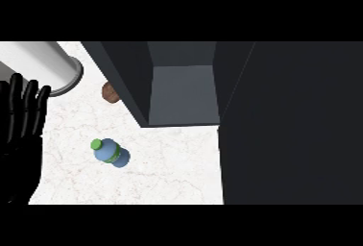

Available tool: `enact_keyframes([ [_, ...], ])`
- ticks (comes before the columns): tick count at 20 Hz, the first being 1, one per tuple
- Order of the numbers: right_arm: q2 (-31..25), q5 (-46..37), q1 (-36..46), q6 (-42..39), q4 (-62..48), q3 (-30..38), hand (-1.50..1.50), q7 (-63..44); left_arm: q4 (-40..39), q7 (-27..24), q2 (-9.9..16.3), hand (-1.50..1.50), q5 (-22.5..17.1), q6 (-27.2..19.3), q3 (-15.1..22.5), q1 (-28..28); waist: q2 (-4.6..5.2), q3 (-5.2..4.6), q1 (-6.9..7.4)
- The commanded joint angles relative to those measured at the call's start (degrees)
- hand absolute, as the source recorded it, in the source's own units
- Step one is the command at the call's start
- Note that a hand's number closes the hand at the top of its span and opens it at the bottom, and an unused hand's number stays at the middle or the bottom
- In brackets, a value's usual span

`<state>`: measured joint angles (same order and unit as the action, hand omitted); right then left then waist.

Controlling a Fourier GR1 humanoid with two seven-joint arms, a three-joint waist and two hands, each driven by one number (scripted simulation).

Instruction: Pick up the bottled water, place it into the cabinet and close the cabinet

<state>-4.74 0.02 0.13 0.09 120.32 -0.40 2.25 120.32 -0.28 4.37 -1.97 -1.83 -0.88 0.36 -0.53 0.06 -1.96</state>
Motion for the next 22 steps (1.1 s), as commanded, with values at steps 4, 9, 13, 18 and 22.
enact_keyframes([
  [4,-0.27,3.58,-7.02,-3.04,7.19,-0.15,-1.50,0.49,-2.98,-2.94,6.26,-1.50,-12.30,13.69,-2.30,0.92,0.40,-0.10,1.20],
  [9,0.79,8.71,-12.80,-4.50,8.32,-5.02,-1.50,-10.97,-5.66,7.39,9.33,-1.50,-22.03,19.82,-0.60,-3.96,0.32,-0.14,1.10],
  [13,0.74,9.06,-17.17,-3.19,15.90,-6.45,-1.50,-16.20,-1.18,11.25,12.60,-1.50,-28.89,22.24,-4.92,-7.23,0.34,-0.09,1.92],
  [18,1.34,9.00,-23.89,-4.08,22.25,-8.41,-1.50,-16.95,5.85,13.91,12.39,-1.50,-30.87,23.53,-5.52,-13.70,0.36,-0.06,2.03],
  [22,1.81,6.47,-28.62,-5.59,24.25,-12.13,-1.50,-14.69,7.64,13.99,10.28,-1.50,-27.03,22.82,-5.02,-16.55,0.33,-0.06,1.94],
])
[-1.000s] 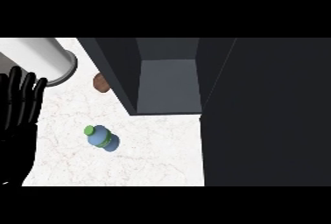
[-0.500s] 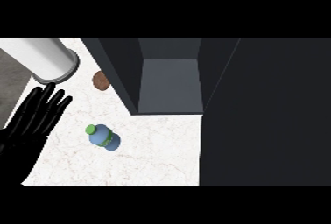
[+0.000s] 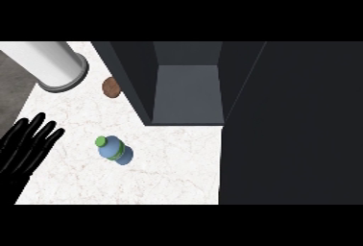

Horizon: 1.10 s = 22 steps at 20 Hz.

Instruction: Pick up the bottled water, place it into the cabinet and close the cabinet

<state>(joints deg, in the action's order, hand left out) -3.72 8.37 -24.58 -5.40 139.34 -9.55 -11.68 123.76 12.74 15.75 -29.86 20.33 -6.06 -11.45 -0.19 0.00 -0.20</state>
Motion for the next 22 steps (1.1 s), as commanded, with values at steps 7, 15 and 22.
enact_keyframes([
  [7,-0.31,0.19,-10.72,-1.85,10.67,-1.97,-1.50,0.50,-6.39,-7.19,-3.20,-1.50,7.49,4.72,-1.89,-3.48,0.00,-0.05,-0.36],
  [15,0.63,-3.53,-19.32,-3.48,11.50,-7.79,-1.50,5.47,-16.86,-11.99,-5.72,-1.50,15.44,1.75,-2.72,1.24,-0.02,-0.05,-1.03],
  [22,-1.65,-1.49,-21.36,-5.18,11.37,-4.84,-1.50,9.23,-29.74,-17.42,-5.70,-1.50,19.78,3.17,-2.23,6.41,0.05,-0.02,-0.92],
])
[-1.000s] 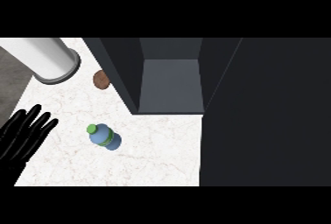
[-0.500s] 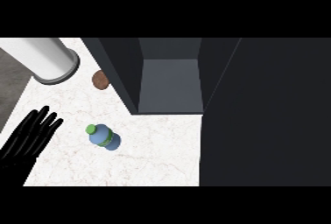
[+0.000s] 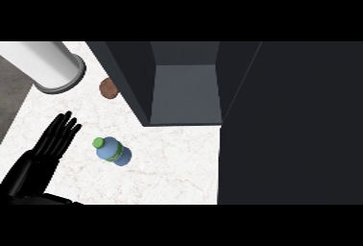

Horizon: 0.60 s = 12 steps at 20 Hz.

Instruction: Pick up the bottled water, place it into the cabinet and close the cabinet

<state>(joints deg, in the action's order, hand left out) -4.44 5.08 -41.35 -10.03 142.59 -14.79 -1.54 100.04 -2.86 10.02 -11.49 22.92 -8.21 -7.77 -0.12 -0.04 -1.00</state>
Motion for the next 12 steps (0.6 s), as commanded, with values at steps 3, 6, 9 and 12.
enact_keyframes([
  [3,-2.40,2.20,-8.95,-2.02,10.11,-0.59,-1.50,0.47,-11.88,-10.63,-1.51,-1.50,5.73,0.72,0.20,0.68,-0.05,-0.03,-0.30],
  [6,-1.69,1.10,-8.81,-0.54,11.32,-1.99,-1.50,-0.56,-17.84,-11.92,-2.01,-1.50,7.29,-0.62,0.59,5.35,0.05,-0.03,-0.12],
  [9,-3.22,2.99,-10.28,-3.59,6.68,1.75,-1.50,7.09,-27.66,-15.19,-0.63,-1.50,7.15,-0.79,-2.37,10.99,0.04,0.00,-0.62],
  [12,-3.20,2.74,-14.84,-4.14,9.27,0.35,-1.50,7.98,-33.61,-21.25,-3.12,-1.50,11.05,-4.14,-1.38,11.00,0.02,-0.03,-0.72],
])
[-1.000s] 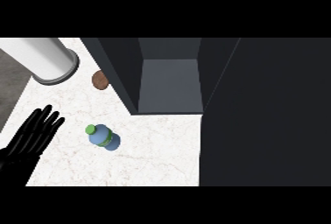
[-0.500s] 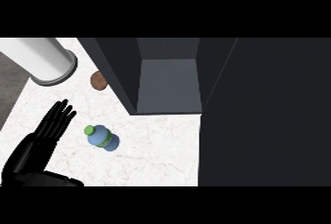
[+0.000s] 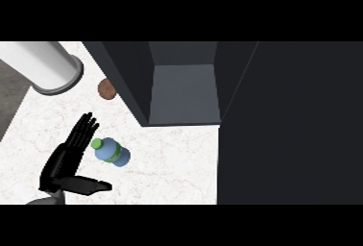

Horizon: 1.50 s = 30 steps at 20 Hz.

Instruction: Pick up the bottled water, place it into the cabinet and close the cabinet

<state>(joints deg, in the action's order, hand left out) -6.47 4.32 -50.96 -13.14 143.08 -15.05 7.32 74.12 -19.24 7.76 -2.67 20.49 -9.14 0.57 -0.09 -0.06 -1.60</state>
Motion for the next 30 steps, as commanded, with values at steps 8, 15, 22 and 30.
enact_keyframes([
  [8,-1.20,0.65,-7.00,-0.99,8.20,-2.21,-1.50,-0.39,-28.78,-17.11,1.26,-1.50,3.70,2.22,-2.08,9.67,0.18,-0.09,-0.20],
  [15,-1.84,1.20,-10.58,-2.13,7.65,-2.19,-1.50,3.82,-42.26,-26.79,1.53,-1.50,5.19,7.19,-1.70,14.03,0.23,-0.13,-0.70],
  [22,-2.89,2.99,-8.90,-2.33,5.94,0.03,-1.50,4.45,-50.61,-29.99,-0.43,1.50,3.74,5.33,-3.70,19.23,0.39,-0.11,-0.24],
  [30,-1.69,0.08,-8.69,-0.45,6.37,-2.43,-1.50,4.40,-55.47,-32.47,-1.14,1.50,2.06,8.51,-4.73,22.08,0.49,-0.15,0.01],
])
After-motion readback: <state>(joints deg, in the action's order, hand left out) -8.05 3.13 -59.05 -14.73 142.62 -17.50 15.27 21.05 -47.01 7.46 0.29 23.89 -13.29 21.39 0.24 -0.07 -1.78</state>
